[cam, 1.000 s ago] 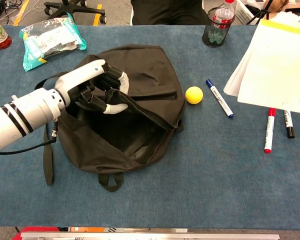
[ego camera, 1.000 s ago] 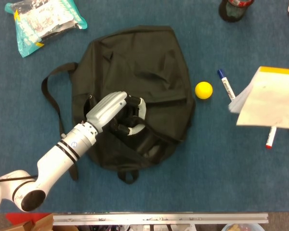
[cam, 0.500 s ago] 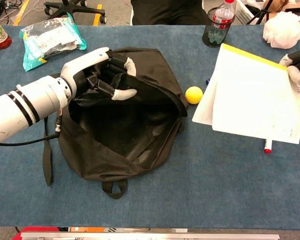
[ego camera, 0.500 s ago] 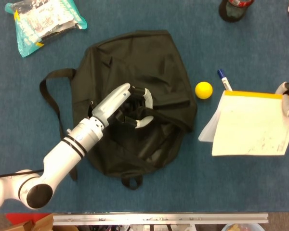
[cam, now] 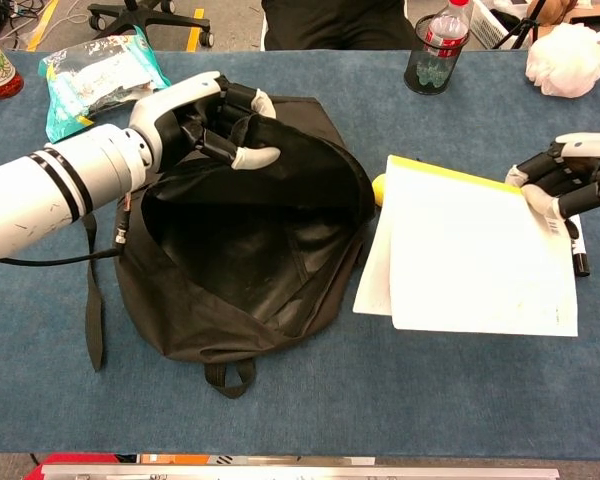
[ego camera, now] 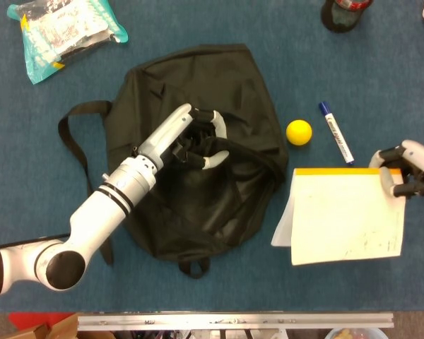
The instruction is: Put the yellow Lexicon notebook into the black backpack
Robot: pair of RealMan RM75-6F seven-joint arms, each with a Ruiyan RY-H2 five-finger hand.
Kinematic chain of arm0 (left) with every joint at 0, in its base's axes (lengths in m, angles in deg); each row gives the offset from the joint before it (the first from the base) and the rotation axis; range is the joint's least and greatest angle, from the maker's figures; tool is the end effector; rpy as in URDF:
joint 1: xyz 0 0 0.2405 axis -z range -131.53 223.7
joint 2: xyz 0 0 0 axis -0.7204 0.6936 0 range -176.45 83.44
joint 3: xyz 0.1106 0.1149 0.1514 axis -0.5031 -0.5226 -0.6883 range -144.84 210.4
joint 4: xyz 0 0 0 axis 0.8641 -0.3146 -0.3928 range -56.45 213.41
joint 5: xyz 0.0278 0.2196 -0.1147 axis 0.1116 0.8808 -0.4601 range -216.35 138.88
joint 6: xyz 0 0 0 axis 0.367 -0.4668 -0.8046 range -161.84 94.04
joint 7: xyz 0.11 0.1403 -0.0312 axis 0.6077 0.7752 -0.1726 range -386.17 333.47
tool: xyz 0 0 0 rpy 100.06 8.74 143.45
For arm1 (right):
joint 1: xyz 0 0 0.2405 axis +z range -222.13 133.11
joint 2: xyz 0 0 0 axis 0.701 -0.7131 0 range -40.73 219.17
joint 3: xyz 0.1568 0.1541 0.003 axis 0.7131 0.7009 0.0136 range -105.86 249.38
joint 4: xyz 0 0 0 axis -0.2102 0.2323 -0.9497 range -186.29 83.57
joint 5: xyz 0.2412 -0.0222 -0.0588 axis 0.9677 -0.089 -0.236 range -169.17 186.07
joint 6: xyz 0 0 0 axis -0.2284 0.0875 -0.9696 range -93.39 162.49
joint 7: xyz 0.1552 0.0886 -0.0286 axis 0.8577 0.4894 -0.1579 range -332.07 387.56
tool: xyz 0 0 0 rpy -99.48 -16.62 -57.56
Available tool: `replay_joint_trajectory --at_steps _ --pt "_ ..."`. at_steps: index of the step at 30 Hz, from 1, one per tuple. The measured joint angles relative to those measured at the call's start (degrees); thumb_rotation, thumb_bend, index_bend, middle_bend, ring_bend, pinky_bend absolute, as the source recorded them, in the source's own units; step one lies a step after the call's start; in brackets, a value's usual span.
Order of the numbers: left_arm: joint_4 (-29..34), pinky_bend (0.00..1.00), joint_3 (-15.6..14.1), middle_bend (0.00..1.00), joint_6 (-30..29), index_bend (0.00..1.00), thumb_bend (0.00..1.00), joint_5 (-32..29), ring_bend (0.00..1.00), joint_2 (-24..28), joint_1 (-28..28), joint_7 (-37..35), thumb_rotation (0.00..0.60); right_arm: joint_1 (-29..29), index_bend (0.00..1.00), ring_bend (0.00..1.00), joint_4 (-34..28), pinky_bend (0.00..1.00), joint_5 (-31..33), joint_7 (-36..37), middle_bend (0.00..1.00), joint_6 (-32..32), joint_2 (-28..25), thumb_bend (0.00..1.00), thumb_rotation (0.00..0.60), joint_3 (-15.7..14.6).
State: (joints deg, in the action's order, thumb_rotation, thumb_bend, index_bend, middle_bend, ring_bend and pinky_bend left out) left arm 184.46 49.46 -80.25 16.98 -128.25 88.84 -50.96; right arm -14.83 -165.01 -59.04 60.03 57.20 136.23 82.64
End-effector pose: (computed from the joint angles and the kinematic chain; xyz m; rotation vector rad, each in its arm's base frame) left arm -0.0271 0.3148 -0.0622 -1.4965 -2.1146 -1.3909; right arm -0.2021 -0.2731 0.0205 1.5470 -2.0490 0.6795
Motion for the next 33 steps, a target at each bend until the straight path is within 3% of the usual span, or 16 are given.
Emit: replay_joint_trajectory --at_steps 16,33 --pt "2.8 0.84 2.3 0.66 0.2 0.62 0.32 3.5 0.65 2.8 -2.8 -5.6 0.600 8.8 0.75 0.54 1.8 0.72 10.5 -3.9 0.69 -5.8 4.5 0.67 0.600 -4.6" --pt "5.0 0.83 1.5 0.65 0.6 0.62 0.32 6.6 0.65 3.6 -3.9 -7.0 0.600 19.1 0.76 0.54 4.1 0.72 31.5 -1.2 0.69 -6.9 10.9 0.69 0.600 -11.7"
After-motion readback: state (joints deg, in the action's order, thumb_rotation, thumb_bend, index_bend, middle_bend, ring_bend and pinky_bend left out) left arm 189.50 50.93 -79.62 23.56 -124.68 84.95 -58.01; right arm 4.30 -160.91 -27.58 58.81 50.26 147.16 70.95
